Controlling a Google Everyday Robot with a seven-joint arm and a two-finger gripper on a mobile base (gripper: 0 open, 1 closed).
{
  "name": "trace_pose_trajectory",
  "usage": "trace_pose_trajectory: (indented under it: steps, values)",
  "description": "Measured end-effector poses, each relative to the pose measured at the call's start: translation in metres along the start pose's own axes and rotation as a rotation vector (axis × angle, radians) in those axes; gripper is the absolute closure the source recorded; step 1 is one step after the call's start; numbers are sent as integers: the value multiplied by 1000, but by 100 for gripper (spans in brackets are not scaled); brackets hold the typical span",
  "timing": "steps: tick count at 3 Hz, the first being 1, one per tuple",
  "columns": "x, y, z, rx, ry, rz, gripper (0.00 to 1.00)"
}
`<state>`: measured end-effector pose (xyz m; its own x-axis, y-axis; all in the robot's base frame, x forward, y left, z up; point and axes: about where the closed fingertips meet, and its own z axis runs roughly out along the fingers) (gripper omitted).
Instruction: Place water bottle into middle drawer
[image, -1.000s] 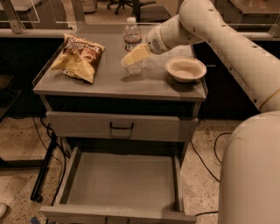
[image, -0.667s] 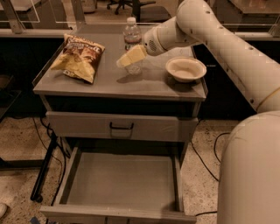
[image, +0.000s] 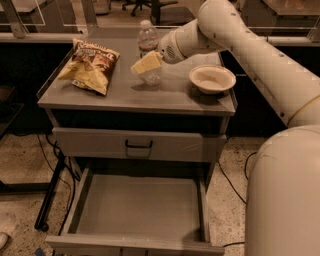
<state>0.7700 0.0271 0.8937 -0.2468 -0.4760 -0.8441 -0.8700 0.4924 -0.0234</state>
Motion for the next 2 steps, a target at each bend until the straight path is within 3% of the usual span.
trace_pose_trajectory:
  steps: [2]
  values:
    - [0, 0, 0, 0, 0, 0, 72]
